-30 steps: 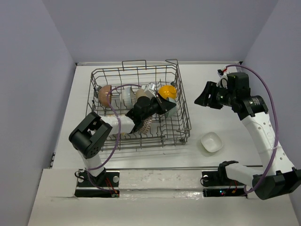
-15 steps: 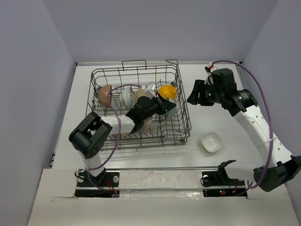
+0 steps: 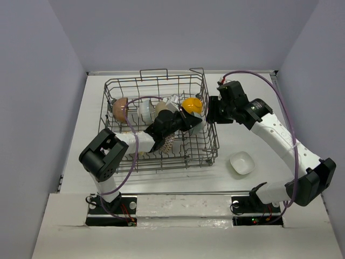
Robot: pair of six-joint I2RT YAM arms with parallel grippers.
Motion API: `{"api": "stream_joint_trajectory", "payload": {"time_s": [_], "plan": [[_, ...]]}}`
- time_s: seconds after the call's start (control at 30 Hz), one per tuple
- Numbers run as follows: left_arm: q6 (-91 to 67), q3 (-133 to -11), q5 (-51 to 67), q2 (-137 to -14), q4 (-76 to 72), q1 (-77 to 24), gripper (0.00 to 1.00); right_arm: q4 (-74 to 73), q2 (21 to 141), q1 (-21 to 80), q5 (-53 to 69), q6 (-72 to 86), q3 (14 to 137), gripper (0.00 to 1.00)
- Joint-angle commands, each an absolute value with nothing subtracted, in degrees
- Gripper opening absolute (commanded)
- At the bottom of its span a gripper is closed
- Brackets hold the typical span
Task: Load the bowls into the dish rack
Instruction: Place the upside down bowl on the dish rack.
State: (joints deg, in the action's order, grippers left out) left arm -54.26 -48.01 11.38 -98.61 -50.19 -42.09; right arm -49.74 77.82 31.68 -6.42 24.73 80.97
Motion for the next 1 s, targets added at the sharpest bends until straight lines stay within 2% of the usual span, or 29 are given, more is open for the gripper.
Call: {"api": "stream_joint_trajectory", "payload": {"time_s": [0.0, 0.4, 0.53, 0.63, 0.73, 0.8, 0.97], "plan": [[-51.9, -50.9, 9.0, -96.9, -52.8, -41.8, 0.03, -49.8, 78.3, 32.3, -13.1, 25.8, 83.5, 0.56], [-52.0, -50.8, 8.9, -96.8, -52.1, -41.7, 0.03, -50.6, 82.6, 35.7, -21.1, 26.5, 83.3, 0.49], [-52.3, -51.0, 9.0, -96.9, -52.1, -41.8, 0.03, -50.2, 83.1, 35.7, -21.3, 26.9, 82.8, 0.42], [-52.5, -51.0, 8.9, -97.0, -52.0, -41.7, 0.03, -49.6, 83.1, 35.7, -21.3, 27.3, 82.2, 0.31], [-52.5, -50.7, 8.7, -96.9, -51.9, -41.7, 0.04, -49.2, 83.1, 36.2, -21.1, 27.5, 81.8, 0.25], [-52.6, -50.2, 8.3, -96.8, -51.9, -41.7, 0.08, -49.1, 83.1, 36.2, -21.0, 27.6, 81.6, 0.17], [-52.8, -49.0, 7.2, -96.1, -51.9, -41.8, 0.18, -48.9, 83.1, 36.2, -20.9, 27.8, 81.4, 0.08]]}}
